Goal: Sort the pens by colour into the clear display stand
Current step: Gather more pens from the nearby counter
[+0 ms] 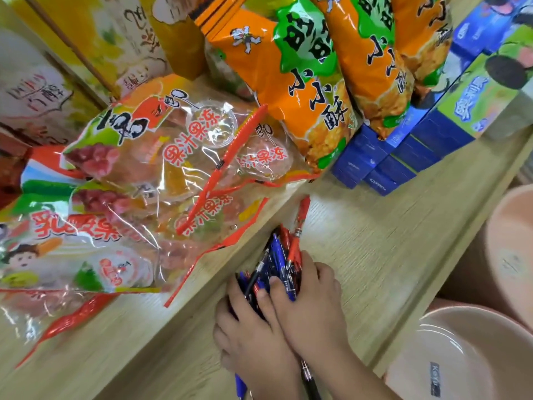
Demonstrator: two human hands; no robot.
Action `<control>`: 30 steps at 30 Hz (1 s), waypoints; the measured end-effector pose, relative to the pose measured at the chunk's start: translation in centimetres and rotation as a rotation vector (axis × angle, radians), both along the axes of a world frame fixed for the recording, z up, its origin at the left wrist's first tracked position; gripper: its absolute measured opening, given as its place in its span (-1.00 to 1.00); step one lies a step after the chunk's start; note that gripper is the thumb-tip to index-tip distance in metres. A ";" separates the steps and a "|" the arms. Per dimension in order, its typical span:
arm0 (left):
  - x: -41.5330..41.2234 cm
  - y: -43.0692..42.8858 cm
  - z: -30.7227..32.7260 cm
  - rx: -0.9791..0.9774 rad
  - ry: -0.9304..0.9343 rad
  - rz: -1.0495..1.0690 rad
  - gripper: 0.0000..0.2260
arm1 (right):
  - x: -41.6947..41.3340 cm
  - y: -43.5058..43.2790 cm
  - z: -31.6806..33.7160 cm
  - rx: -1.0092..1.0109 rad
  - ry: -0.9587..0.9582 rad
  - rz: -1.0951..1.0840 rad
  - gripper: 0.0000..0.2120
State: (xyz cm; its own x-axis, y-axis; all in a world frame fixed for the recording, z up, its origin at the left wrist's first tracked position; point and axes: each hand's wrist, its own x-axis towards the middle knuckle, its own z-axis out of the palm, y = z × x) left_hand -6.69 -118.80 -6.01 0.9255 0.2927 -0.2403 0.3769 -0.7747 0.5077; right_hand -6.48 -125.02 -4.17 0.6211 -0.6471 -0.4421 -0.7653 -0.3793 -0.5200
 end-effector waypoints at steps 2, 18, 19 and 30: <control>0.7 0.0 -0.5 -0.087 0.051 0.012 -0.45 | 0.4 -0.1 0.1 0.095 -0.052 -0.029 -0.58; 3.5 -1.7 1.3 -0.460 0.121 -0.215 -0.56 | 1.4 -2.3 1.7 0.644 -0.271 -0.329 -0.88; 3.7 -1.7 1.5 -0.470 0.135 -0.215 -0.57 | 1.4 -2.3 1.7 0.669 -0.281 -0.352 -0.86; 5.5 -2.7 5.8 -0.403 0.065 -0.432 -0.63 | 1.8 -2.4 4.1 0.853 -0.540 -0.504 -0.82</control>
State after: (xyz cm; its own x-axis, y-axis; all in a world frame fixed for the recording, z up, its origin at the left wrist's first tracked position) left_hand -1.17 -121.46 -0.22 0.9201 -0.2337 -0.3144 0.1101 -0.6159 0.7801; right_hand -4.67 -127.45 -0.02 0.6181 -0.4928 -0.6124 -0.3273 0.5470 -0.7705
